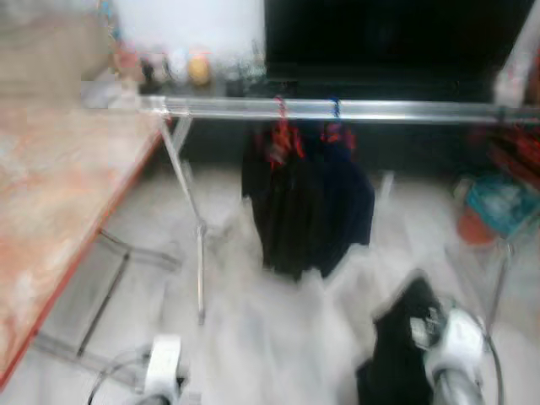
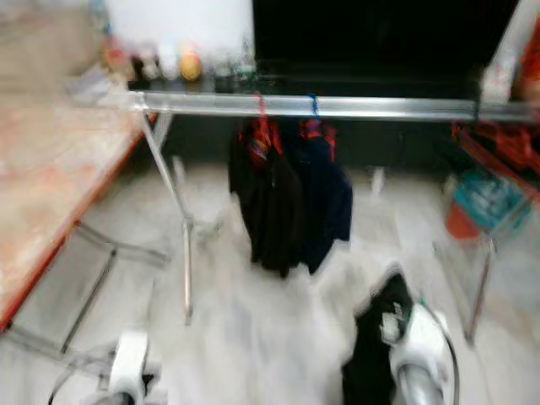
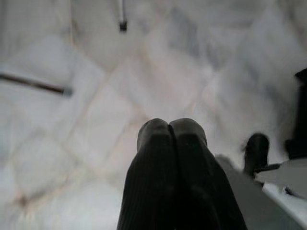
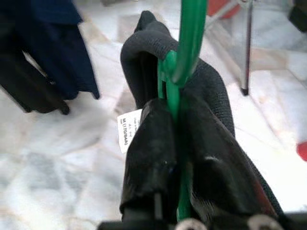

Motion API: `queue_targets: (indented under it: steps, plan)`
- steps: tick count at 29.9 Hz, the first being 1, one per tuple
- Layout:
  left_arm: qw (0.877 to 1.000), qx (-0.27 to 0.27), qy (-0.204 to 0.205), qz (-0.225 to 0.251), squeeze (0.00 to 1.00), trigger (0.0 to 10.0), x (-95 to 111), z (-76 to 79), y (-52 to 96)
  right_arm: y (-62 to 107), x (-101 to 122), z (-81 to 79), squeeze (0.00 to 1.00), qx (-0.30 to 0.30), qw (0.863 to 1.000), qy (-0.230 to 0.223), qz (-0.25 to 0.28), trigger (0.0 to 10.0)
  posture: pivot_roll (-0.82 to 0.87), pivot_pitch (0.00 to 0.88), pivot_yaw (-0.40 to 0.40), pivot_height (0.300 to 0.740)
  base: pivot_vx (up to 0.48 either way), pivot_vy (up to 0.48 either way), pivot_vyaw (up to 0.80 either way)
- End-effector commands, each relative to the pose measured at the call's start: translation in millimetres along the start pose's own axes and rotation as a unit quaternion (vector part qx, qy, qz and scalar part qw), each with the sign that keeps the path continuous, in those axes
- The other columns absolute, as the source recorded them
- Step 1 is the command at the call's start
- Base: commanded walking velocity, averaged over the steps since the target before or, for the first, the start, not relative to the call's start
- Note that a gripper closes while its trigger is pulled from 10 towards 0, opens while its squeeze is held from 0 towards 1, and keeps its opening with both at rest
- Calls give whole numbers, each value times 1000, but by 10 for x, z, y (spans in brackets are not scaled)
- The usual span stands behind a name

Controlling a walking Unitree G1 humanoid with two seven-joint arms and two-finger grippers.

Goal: Hang hanger

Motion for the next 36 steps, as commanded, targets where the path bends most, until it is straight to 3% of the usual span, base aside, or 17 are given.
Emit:
queue_targets:
  steps: [1, 21, 30, 36]
  plan:
    - [1000, -2, 3, -4, 0, 10000, -18, 13, 1, -18, 75, 0, 0, 2, 1000, 1, 15, 10000, 71, 0, 2, 740, -281, 0, 0]
    - [1000, 0, 2, 3, 0, 10000, 28, -10, -7, -32, 95, -31, 0, 13, 1000, 11, 14, 10000, 68, 0, -2, 740, -224, 0, 0]
    - [1000, 1, -3, 9, 0, 10000, 45, -21, -6, -89, 253, -143, 0, 57, 997, 43, 30, 10000, 64, 0, 3, 740, 0, 0, 0]
    - [999, 8, -14, 37, 0, 10000, 259, -86, -46, -127, 356, -338, 0, 127, 990, 50, 28, 10000, 65, 0, 7, 740, 0, 0, 0]
Point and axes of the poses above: a point about 5 cm out from each wrist's last joint towards the gripper, its own y axis pointing back from the gripper into the wrist, its own x axis along the axis of the wrist's last joint, z = x × y, the point moved 3 cm from there along -y, pointing out of the wrist towards the gripper, and after that the axes turned 11 degrees about -y, right-handed, at the moved point
